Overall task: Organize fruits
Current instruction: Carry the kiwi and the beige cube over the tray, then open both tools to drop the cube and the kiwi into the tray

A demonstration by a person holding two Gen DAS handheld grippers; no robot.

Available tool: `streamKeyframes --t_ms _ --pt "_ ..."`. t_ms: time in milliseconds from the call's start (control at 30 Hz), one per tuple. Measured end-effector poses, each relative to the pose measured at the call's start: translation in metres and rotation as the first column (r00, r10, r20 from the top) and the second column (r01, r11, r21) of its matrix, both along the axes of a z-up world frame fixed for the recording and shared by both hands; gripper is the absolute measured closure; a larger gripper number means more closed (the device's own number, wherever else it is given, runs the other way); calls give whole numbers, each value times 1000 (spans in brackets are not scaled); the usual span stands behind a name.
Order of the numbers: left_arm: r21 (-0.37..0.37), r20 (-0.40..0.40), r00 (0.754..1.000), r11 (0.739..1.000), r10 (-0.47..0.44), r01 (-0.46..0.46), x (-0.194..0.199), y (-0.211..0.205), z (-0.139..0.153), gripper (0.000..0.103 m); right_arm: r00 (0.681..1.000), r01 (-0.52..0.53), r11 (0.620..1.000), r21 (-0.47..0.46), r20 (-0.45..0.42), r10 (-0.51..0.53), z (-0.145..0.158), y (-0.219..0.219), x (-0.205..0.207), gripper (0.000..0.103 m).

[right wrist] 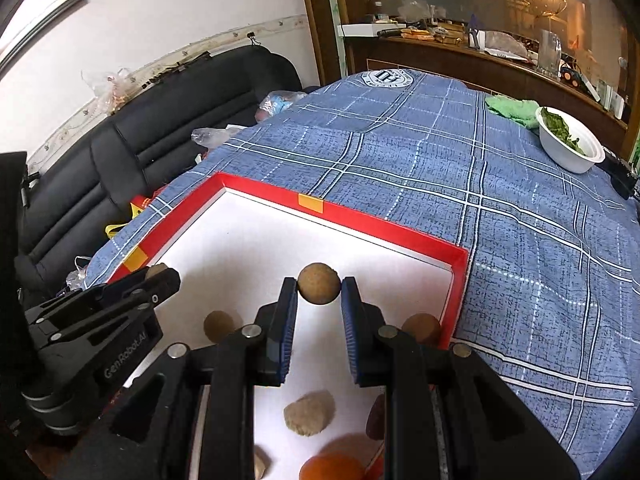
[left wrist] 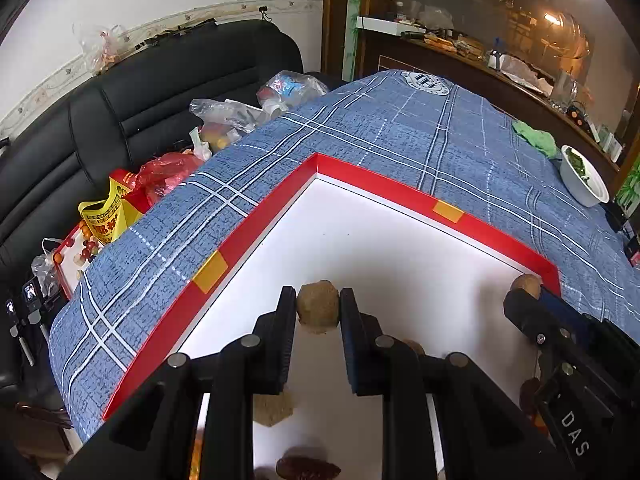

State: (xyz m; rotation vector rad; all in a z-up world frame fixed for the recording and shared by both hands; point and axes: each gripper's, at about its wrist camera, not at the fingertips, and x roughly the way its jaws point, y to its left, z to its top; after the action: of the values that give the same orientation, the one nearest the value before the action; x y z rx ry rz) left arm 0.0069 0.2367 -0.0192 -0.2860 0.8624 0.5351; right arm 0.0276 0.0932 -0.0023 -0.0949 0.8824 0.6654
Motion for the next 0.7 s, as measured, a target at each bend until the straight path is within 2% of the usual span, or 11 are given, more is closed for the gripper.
streamKeyframes --t_ms 533,567,600,667,700 --pt "-9 -67 997 999 43 -44 13 11 -13 80 998 13 999 -34 -56 -15 -20 12 18 78" --pt "-13 -73 996 999 44 -45 12 11 -13 67 998 13 999 -40 -65 -15 -22 13 19 78" --pt "-18 -75 996 999 41 -43 12 11 -13 49 998 14 999 -42 -68 -17 -23 13 20 78" --pt "2 -50 998 999 47 -47 6 7 -7 43 997 16 998 -53 -73 -20 -22 12 19 76" --pt "22 -35 998 999 49 -48 3 5 -2 40 997 16 998 -66 -79 -22 -23 13 19 60"
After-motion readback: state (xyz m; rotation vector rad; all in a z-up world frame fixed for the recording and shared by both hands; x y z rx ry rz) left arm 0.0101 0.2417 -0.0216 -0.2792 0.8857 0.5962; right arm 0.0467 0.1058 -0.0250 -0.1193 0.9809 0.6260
